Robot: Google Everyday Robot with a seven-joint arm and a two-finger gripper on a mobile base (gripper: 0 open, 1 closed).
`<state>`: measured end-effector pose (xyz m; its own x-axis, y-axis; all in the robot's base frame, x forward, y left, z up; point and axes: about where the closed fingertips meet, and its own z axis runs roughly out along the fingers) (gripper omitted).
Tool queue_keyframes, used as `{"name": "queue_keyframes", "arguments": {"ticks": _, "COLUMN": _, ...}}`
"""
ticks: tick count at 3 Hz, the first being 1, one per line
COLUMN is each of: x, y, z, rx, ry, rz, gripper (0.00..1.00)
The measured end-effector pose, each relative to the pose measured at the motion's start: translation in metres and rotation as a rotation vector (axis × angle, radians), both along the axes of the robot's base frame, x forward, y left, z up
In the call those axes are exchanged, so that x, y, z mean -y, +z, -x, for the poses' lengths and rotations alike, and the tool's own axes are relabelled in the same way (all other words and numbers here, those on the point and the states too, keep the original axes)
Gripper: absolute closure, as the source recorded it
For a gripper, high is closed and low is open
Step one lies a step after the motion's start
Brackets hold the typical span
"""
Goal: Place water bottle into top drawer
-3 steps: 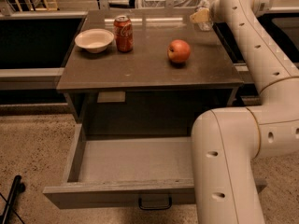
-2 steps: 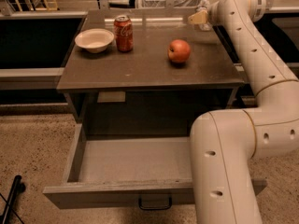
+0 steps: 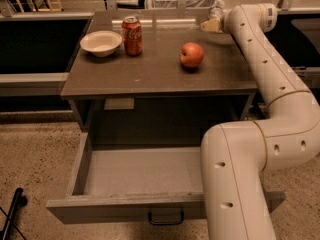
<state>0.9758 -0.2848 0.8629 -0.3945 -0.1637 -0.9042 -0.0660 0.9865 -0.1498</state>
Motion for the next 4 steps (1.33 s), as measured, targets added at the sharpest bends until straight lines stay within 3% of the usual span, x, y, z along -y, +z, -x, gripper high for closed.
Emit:
{"name": "queue_keyframes", "arguments": {"ticks": 2, "x": 0.007, "y": -0.015, "z": -0.012, "rx": 0.039, "ry": -0.019, "rz": 0.016, "gripper": 0.03}}
{"name": "queue_keyframes", "arguments": {"ticks": 4, "x": 0.011, "y": -0.021, "z": -0.019, "rx": 0.071, "ry": -0.032, "rz": 0.022, "gripper": 0.40}}
